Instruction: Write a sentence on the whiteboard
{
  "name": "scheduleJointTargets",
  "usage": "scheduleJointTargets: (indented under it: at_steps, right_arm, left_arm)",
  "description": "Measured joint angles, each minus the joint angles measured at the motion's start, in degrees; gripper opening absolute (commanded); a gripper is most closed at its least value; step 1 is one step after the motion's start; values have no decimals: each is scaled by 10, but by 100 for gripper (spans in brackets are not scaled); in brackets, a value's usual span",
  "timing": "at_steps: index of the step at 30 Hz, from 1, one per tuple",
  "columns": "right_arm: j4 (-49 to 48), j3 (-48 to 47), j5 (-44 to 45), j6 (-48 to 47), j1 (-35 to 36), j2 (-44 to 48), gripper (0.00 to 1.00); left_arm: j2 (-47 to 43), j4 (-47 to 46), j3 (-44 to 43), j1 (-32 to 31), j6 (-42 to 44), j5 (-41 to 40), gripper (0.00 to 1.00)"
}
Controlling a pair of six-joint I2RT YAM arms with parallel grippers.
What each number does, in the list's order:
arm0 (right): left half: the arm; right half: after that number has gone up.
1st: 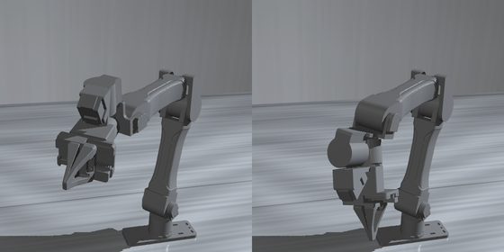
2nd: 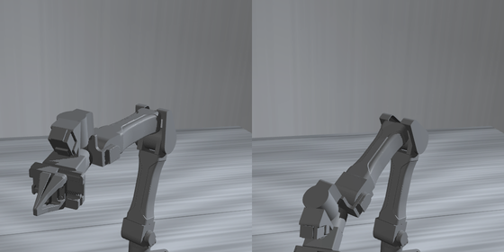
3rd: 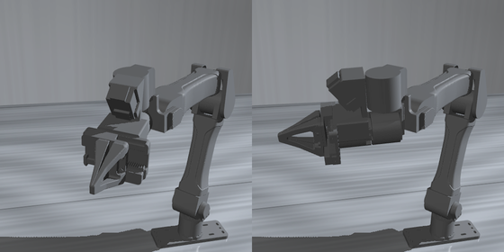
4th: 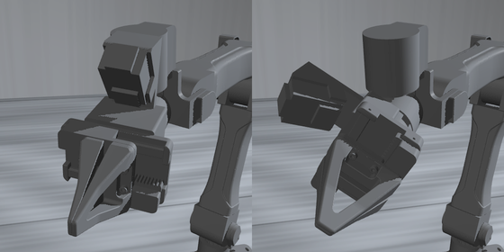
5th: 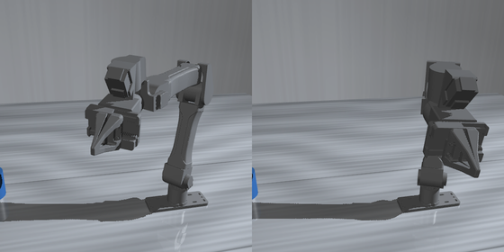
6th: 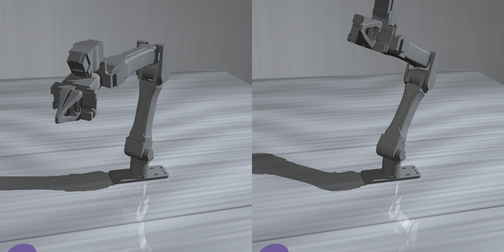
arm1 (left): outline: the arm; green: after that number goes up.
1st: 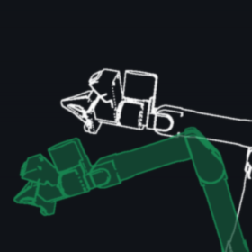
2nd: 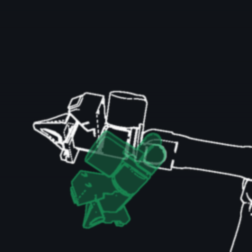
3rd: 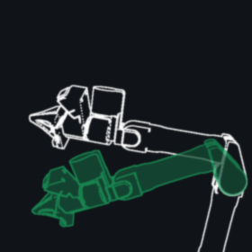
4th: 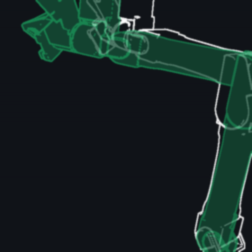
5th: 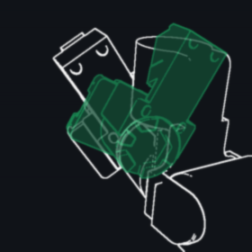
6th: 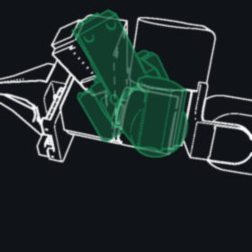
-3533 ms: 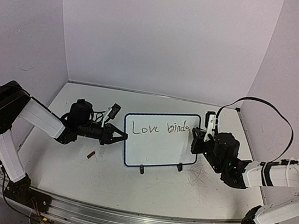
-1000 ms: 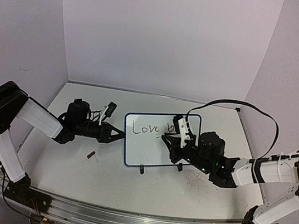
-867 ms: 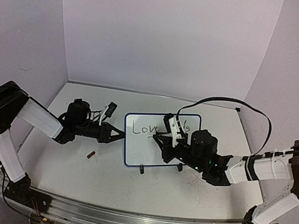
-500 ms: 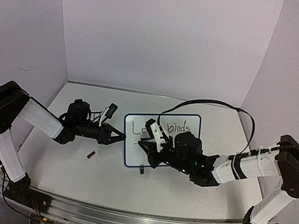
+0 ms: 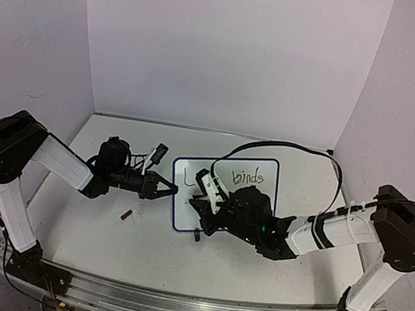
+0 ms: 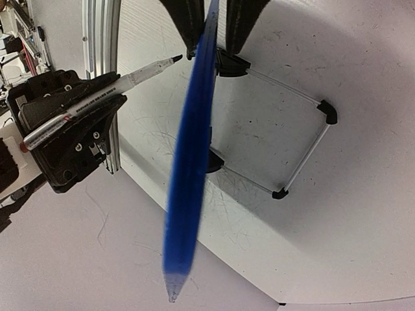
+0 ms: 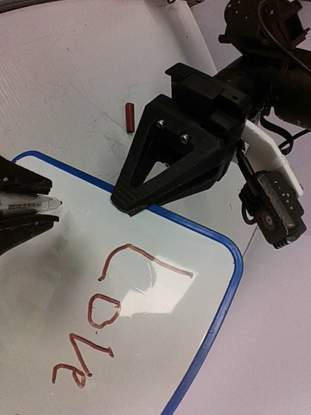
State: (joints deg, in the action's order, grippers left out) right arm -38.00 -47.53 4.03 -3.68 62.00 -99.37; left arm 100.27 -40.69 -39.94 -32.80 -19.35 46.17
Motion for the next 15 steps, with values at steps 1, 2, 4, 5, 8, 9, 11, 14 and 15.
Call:
scheduleJointTargets:
  at_steps: [1,2,4,5,8,9,11,14,15]
  right_arm:
    - [0,-1,1,0,0,-1,0]
    - [0,-2,2,0,1,-1,0]
    - [0,-5,5,0,1,-1,0]
    - [0,-6,7,0,2,-2,0]
    - [-1,-10,19,0,2,-2,0]
    - [-1,-10,23,0,2,-2,0]
    - [-1,-11,32,0,2,-2,0]
    - [-1,-17,42,0,2,-8,0]
    - [-1,-18,44,0,2,-10,0]
  left_arm:
    - [0,0,-1,-1,-1,1,6]
    - [0,-1,-1,-1,0,2,4]
    - [0,-5,-1,-2,2,3,1]
    - [0,-5,-1,-2,2,3,0]
    - [0,-6,-1,-2,3,3,0]
    - [0,-6,-1,-2,4,3,0]
    - [0,-6,-1,-2,5,3,0]
    - [0,-6,-1,-2,9,3,0]
    - [0,-6,-1,-2,10,3,0]
